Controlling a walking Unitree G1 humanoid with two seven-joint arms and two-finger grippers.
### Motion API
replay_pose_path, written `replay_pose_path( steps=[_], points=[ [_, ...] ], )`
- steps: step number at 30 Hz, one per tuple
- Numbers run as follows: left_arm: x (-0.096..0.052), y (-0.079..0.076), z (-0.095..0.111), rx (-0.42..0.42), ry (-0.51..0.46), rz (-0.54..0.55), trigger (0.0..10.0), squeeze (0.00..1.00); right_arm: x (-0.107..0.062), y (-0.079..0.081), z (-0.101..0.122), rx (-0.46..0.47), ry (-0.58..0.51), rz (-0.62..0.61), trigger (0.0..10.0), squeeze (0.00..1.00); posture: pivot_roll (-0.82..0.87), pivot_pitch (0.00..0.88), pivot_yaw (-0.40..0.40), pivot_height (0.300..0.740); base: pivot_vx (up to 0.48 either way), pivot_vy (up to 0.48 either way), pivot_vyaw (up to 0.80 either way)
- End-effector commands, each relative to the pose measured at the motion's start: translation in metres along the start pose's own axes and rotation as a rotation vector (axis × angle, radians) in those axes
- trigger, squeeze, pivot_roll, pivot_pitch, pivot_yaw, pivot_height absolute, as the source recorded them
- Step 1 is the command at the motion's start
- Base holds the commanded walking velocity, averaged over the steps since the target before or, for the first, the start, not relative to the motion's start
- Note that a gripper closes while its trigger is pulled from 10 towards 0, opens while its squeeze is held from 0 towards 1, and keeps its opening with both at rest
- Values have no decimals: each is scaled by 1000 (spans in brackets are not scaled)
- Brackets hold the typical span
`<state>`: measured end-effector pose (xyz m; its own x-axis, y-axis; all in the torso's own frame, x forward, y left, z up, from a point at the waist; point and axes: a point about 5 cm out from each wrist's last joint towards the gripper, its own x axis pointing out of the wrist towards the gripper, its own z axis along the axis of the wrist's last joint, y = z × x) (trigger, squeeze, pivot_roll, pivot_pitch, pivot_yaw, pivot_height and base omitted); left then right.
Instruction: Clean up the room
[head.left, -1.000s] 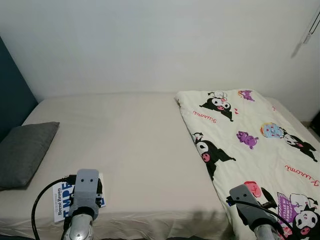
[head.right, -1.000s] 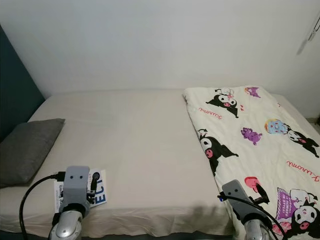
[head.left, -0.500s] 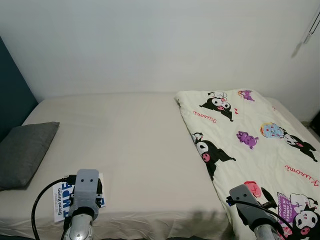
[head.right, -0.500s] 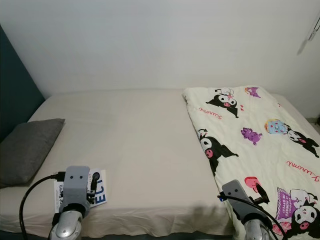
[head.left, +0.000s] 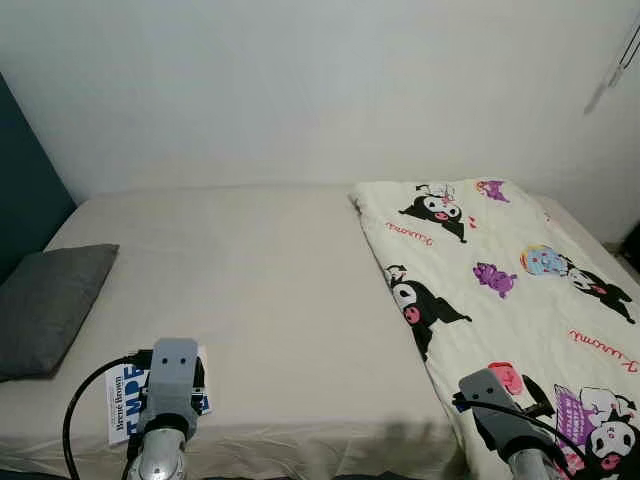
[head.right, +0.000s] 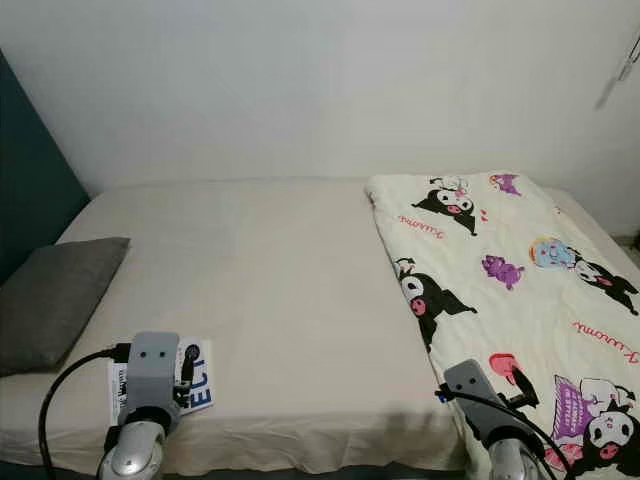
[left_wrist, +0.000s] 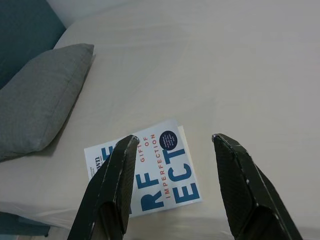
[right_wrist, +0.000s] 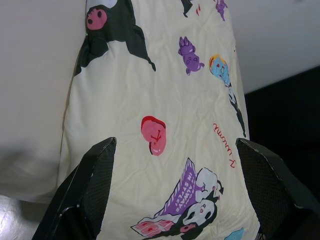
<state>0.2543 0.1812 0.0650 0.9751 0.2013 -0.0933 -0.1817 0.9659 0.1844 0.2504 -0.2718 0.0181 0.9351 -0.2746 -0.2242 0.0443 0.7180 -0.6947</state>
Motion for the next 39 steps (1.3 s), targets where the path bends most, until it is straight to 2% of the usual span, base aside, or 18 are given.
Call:
replay_pose_path(
  steps=[1,39],
  points=[
    [-1,3,-4,18,15,-1,10000,0,-3,5,-5,-1,22,11,10000,0,28,137,14,740,0,0,0],
    [-2,3,-5,18,15,-1,10000,0,-2,5,-5,-1,25,12,10000,0,30,121,8,740,0,0,0]
  ],
)
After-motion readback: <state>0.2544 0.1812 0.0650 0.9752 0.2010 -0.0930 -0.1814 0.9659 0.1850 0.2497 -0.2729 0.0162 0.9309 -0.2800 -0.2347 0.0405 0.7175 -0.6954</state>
